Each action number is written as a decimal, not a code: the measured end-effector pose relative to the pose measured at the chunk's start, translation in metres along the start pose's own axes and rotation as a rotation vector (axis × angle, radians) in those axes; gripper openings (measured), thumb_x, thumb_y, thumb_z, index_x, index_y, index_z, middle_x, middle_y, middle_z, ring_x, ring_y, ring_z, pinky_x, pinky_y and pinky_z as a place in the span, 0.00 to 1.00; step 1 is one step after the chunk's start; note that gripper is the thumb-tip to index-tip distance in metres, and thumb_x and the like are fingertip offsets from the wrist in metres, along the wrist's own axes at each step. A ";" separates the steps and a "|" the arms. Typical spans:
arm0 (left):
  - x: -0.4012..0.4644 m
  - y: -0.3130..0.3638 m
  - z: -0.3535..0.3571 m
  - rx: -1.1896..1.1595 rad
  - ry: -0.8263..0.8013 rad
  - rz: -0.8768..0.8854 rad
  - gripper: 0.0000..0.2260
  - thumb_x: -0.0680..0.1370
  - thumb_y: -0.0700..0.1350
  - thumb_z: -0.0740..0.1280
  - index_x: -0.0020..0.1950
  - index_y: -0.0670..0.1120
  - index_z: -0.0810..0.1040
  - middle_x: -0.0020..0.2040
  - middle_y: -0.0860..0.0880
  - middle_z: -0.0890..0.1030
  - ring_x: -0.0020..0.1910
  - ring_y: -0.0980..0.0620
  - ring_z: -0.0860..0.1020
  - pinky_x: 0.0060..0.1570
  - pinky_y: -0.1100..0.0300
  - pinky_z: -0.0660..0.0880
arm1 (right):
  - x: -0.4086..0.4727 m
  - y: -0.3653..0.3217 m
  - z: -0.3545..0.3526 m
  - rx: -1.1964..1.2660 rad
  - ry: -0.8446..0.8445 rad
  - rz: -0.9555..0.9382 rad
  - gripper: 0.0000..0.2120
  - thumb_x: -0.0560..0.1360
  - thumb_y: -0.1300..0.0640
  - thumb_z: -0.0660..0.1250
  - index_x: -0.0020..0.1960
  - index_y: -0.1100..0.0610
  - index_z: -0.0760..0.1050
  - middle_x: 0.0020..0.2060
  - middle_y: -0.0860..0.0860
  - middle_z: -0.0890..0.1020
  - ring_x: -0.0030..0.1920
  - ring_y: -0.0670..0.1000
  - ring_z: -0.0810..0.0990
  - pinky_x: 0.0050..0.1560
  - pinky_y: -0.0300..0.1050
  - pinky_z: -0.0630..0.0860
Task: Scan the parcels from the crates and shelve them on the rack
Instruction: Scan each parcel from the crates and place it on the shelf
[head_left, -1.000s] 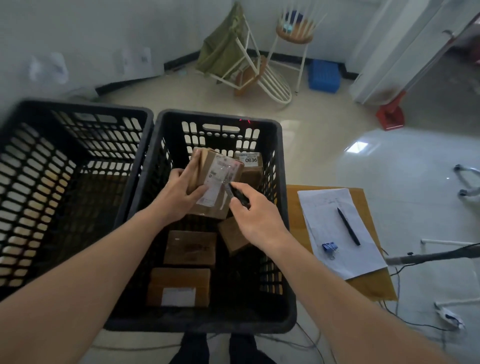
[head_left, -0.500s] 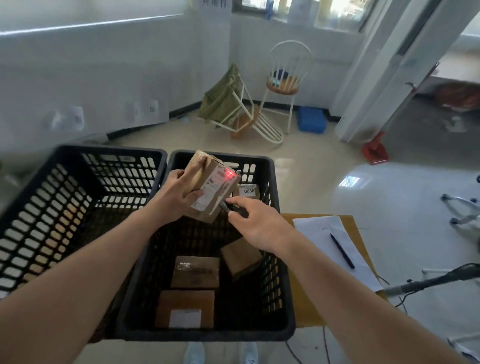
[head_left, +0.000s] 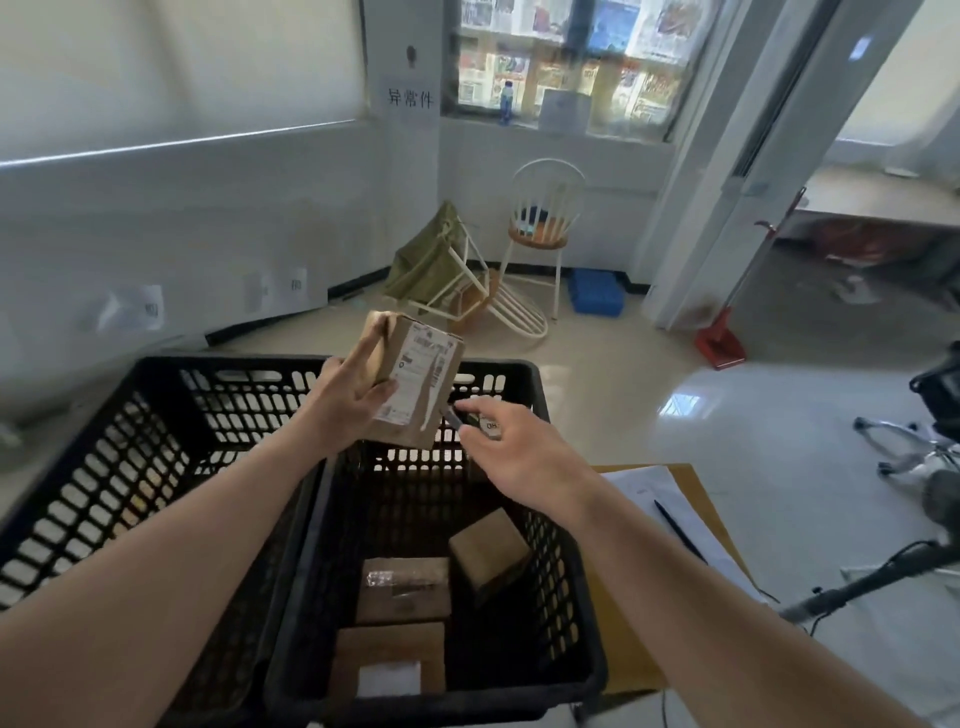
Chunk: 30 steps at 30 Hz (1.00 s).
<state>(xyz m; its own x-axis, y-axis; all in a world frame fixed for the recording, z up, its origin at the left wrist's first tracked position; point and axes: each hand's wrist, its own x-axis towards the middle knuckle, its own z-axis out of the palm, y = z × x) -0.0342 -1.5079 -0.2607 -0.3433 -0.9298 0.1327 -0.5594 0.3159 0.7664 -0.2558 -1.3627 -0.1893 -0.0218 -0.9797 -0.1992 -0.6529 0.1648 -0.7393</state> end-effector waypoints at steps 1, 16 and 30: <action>-0.002 0.005 -0.004 -0.041 -0.004 0.011 0.38 0.84 0.48 0.67 0.82 0.72 0.46 0.70 0.41 0.75 0.65 0.39 0.79 0.60 0.40 0.81 | 0.001 -0.002 0.002 0.006 0.067 -0.012 0.20 0.86 0.44 0.60 0.77 0.39 0.71 0.49 0.43 0.85 0.45 0.46 0.85 0.38 0.32 0.76; -0.102 0.102 -0.049 -0.375 0.150 -0.110 0.34 0.85 0.52 0.65 0.82 0.71 0.47 0.67 0.55 0.78 0.52 0.67 0.83 0.43 0.65 0.82 | 0.016 -0.032 0.006 0.325 0.299 -0.339 0.23 0.89 0.47 0.56 0.83 0.42 0.63 0.72 0.48 0.77 0.70 0.54 0.78 0.71 0.63 0.76; -0.293 0.185 -0.041 -0.183 0.798 -0.200 0.29 0.82 0.56 0.67 0.80 0.70 0.60 0.68 0.48 0.76 0.66 0.47 0.79 0.54 0.45 0.85 | -0.089 -0.072 0.042 0.613 -0.217 -0.643 0.21 0.90 0.52 0.56 0.78 0.33 0.69 0.59 0.40 0.82 0.57 0.46 0.85 0.56 0.56 0.86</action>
<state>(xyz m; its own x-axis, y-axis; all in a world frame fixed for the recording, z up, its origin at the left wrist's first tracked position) -0.0067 -1.1850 -0.1319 0.4236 -0.8415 0.3352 -0.3984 0.1593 0.9033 -0.1748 -1.2822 -0.1457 0.3902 -0.8709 0.2988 0.0281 -0.3131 -0.9493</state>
